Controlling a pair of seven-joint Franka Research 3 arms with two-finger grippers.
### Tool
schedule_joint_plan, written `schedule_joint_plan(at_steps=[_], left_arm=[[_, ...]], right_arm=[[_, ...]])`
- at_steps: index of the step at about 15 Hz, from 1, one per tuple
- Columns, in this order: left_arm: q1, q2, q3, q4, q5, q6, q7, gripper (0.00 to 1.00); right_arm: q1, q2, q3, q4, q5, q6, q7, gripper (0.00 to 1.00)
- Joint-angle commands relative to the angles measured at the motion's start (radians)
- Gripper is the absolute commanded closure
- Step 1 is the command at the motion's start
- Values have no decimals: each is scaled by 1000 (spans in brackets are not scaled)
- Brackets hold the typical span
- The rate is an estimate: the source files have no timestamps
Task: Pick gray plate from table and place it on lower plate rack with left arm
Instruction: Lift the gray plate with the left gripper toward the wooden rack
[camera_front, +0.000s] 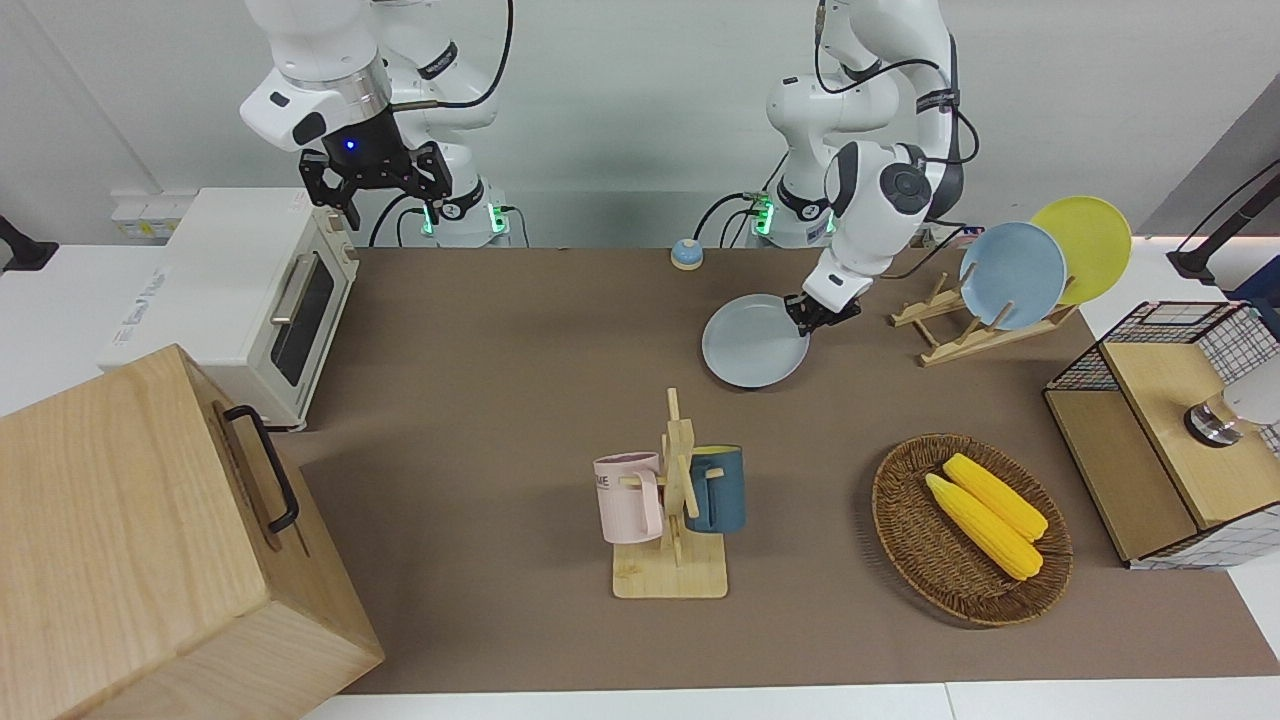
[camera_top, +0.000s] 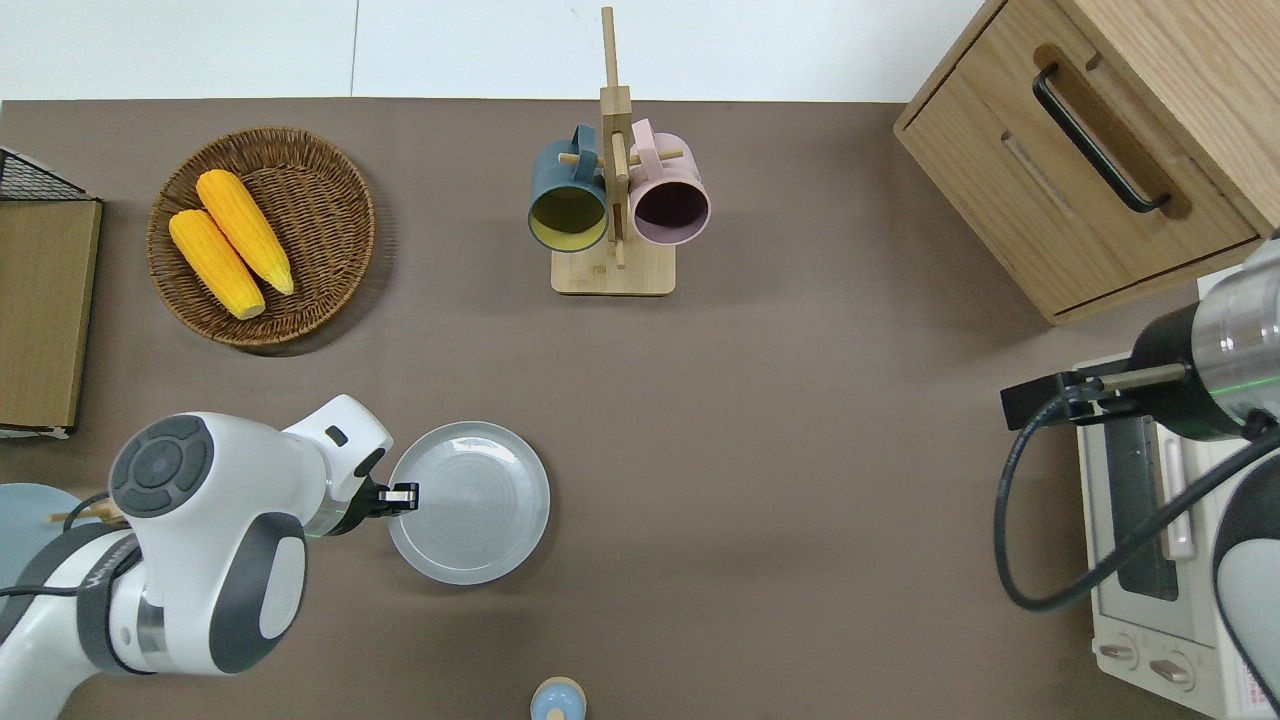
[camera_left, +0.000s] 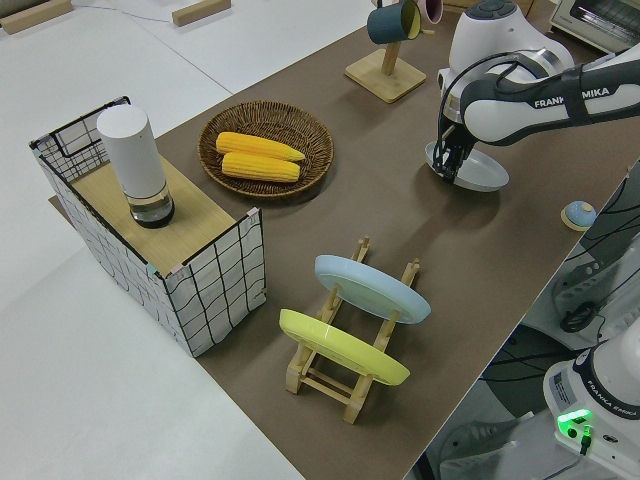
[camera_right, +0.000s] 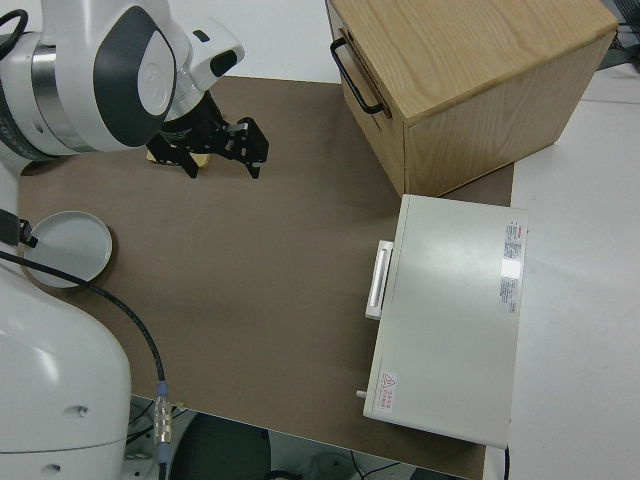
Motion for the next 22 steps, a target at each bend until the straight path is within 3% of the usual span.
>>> schedule_joint_plan(at_steps=[1,4,8,17,22], left_arm=[[22,-36,3,49,4,-95,-5,1000],[39,-55,3,67,8,-138,-5,1000],[80,-89,5,145,73,-291,-5,1000],[135,-132,98,340,96,-502,-4,1000],[137,-149,98,371,231,-568,-21,1000]], right_arm=[[-10,-2,6,6,10,-14,0,13],[-10,-2,6,6,10,-14,0,13],[-10,-2,6,6,10,-14,-1,11],[-10,-2,6,6,10,-14,0,13],[-10,-2,6,6,10,-14,0,11]])
